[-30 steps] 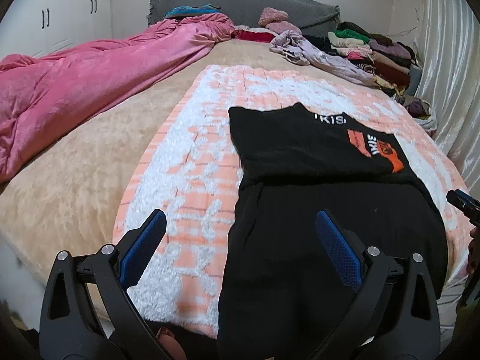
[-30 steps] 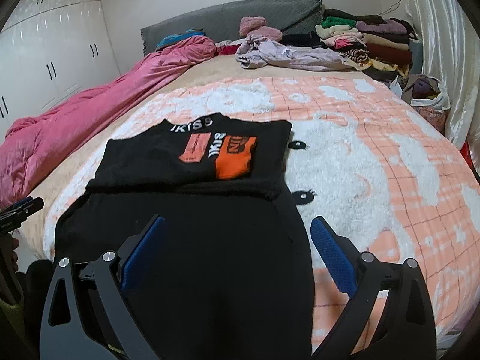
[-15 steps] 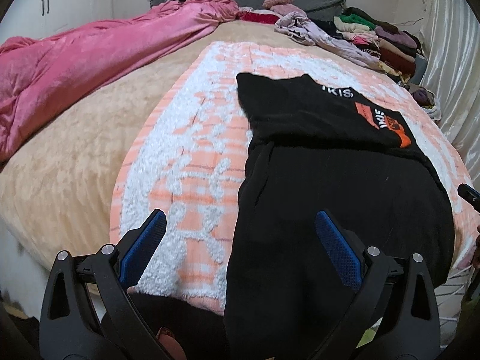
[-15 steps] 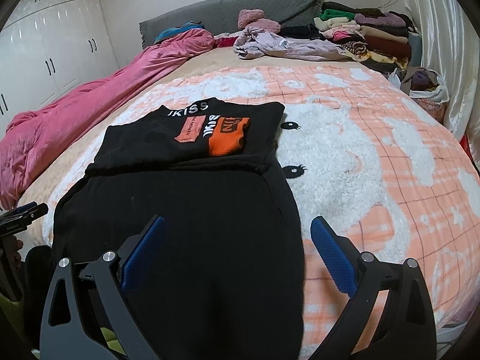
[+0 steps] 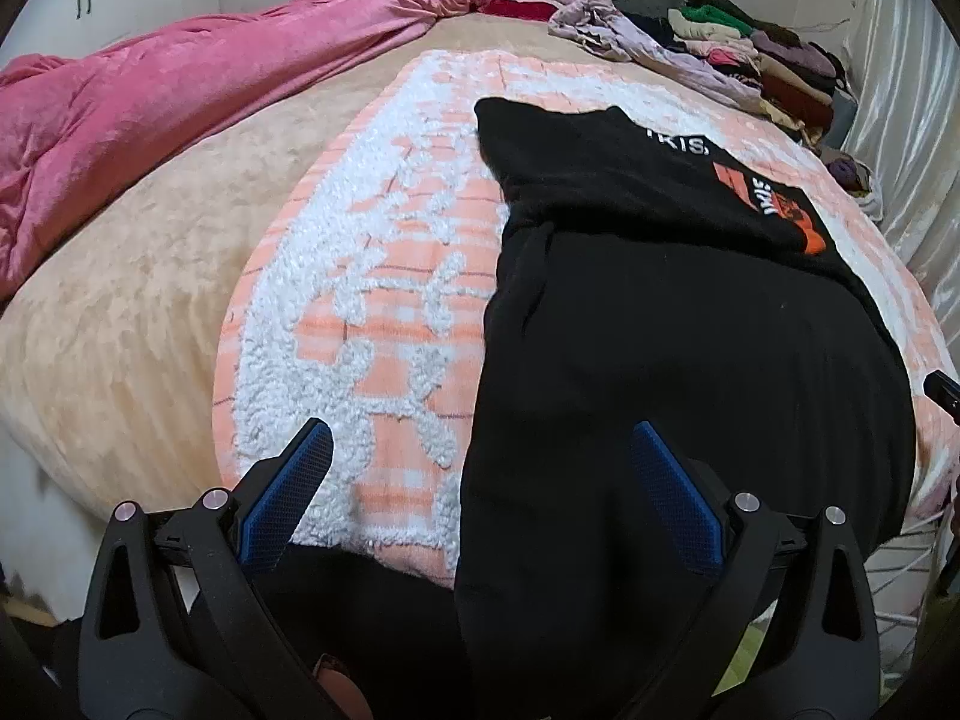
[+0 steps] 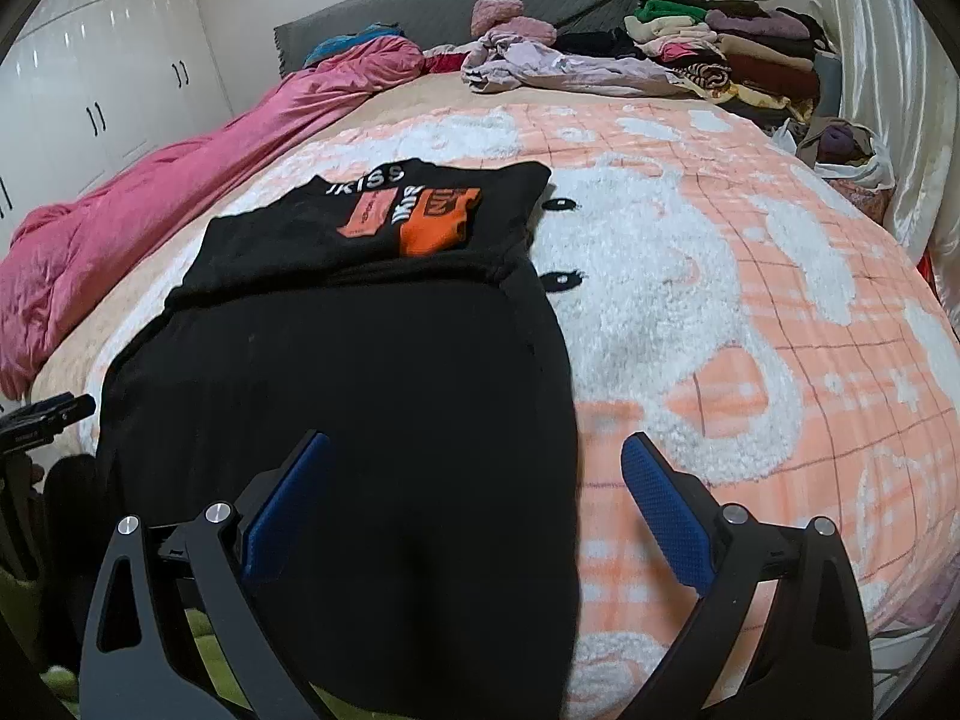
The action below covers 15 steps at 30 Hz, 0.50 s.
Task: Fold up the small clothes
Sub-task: 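Move both tools down to the folded edge of the shirt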
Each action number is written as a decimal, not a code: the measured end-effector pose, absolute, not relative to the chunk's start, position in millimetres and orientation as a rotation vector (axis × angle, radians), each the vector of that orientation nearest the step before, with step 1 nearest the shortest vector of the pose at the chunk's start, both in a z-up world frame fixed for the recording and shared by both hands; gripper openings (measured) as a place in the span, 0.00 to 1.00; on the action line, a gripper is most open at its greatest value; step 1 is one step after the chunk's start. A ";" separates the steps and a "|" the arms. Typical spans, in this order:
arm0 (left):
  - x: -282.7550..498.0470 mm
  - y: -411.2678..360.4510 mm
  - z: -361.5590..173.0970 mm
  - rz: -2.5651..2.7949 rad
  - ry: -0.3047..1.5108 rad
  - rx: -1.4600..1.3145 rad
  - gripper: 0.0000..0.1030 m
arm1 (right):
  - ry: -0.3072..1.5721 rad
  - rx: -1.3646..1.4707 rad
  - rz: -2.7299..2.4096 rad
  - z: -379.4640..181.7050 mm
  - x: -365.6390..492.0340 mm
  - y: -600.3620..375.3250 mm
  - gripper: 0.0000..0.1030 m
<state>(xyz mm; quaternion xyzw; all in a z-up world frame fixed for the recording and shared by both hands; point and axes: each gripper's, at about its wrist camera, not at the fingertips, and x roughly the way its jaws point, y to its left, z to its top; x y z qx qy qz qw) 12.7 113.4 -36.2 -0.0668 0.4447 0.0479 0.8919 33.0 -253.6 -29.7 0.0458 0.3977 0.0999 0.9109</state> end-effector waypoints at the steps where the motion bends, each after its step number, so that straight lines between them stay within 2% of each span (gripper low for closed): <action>1: 12.6 113.7 -37.9 0.099 0.929 -0.140 0.91 | 0.826 0.091 0.206 -31.0 32.2 -253.6 0.94; 15: 5.6 113.1 -54.5 0.065 0.989 -0.162 0.91 | 0.882 0.077 0.221 -48.7 15.4 -254.5 0.94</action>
